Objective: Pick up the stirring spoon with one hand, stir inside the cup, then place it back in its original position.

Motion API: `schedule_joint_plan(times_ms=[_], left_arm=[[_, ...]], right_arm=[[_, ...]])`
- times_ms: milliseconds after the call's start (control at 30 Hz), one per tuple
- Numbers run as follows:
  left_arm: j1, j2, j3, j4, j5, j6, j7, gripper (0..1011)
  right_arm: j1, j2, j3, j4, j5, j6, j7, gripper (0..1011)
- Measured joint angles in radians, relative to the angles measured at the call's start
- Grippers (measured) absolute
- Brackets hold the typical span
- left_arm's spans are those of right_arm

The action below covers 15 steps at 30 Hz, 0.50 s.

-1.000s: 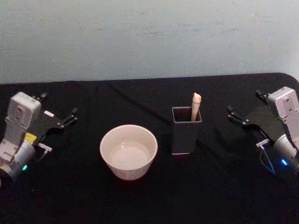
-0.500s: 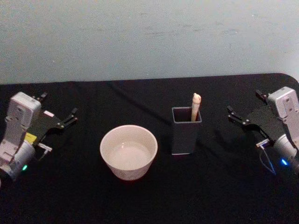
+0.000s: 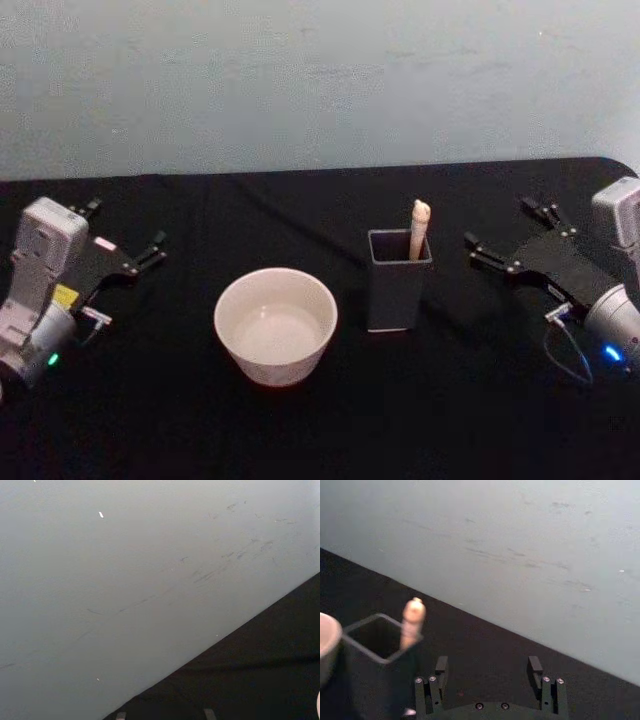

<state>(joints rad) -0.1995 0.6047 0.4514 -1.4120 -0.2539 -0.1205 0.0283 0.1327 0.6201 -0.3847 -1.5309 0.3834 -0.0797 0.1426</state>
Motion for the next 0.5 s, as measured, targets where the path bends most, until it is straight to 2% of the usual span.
schedule_joint_plan(times_ms=[33,133,200,233,300,500], left_arm=[[0.0,0.0,0.0,0.0,0.0,0.0,0.0,1001],[0.0,0.0,0.0,0.0,0.0,0.0,0.0,1001],[0.0,0.0,0.0,0.0,0.0,0.0,0.0,1001],[0.0,0.0,0.0,0.0,0.0,0.0,0.0,1001],[0.0,0.0,0.0,0.0,0.0,0.0,0.0,1001],[0.0,0.0,0.0,0.0,0.0,0.0,0.0,1001]], right_arm=[[-0.011,0.002,0.009,-0.016,0.027,0.007,0.026,1002],[-0.026,0.002,0.021,-0.036,0.065,0.019,0.06,1002],[-0.042,0.0,0.035,-0.055,0.112,0.032,0.108,1002],[-0.042,0.0,0.035,-0.055,0.112,0.032,0.108,1002],[-0.048,-0.009,0.042,-0.065,0.145,0.039,0.148,1002],[-0.036,-0.034,0.039,-0.059,0.164,0.055,0.196,1002]])
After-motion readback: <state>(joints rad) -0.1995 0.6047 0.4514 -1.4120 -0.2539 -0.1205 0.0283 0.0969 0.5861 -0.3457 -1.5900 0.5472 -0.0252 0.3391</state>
